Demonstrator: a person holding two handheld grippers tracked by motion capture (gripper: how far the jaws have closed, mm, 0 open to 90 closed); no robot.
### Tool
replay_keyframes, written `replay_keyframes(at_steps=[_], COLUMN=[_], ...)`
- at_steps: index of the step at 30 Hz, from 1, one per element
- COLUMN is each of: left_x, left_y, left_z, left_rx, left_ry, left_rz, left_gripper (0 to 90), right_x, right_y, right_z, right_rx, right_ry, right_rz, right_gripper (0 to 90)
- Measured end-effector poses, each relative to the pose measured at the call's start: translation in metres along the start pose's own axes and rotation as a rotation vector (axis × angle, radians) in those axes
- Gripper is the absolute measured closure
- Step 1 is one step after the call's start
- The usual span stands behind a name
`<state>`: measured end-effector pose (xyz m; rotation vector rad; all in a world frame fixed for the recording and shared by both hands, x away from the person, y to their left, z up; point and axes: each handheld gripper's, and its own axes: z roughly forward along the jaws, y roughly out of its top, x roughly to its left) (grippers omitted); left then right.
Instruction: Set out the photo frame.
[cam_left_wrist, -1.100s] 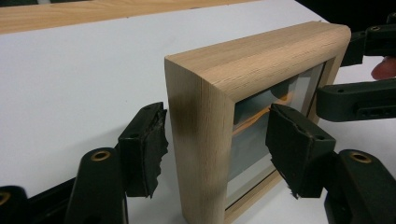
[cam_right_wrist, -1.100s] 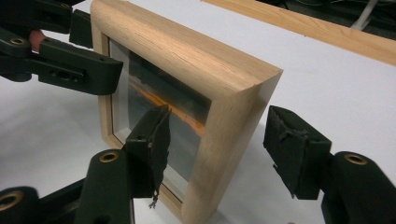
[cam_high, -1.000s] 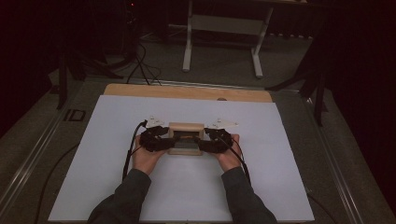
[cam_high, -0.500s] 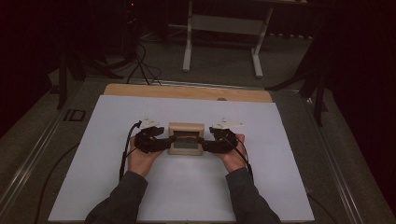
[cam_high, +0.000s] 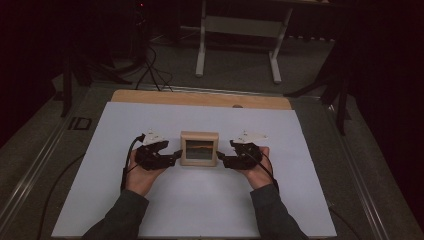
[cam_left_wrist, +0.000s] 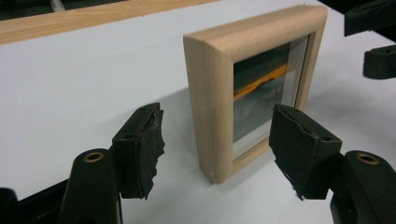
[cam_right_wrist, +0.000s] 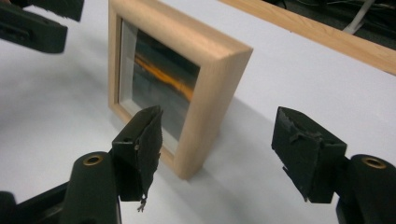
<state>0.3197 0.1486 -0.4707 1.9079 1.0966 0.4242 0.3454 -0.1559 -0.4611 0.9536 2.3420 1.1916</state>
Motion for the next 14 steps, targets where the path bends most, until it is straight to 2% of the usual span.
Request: replay_keyframes(at_steps=[5, 10, 14], left_x=[0.003, 0.007, 0.013], left_y=[-0.009, -0.022, -0.035], left_z=[-0.006, -0.012, -0.015], left_rx=[0.012, 0.035, 0.062], left_ry=[0.007, 0.018, 0.046], left_rz=[0.002, 0.004, -0.009], left_gripper=[34.9, 34.6, 33.9], right_x=[-0.002, -0.008, -0.018], right_y=[-0.012, -0.032, -0.048], right_z=[-0.008, -0.017, -0.026], right_rx=[0.010, 0.023, 0.046], right_ry=[-0.006, -0.020, -0.045], right_rz=[-0.006, 0.019, 0.032], right_gripper=[32.7, 32.7, 32.5])
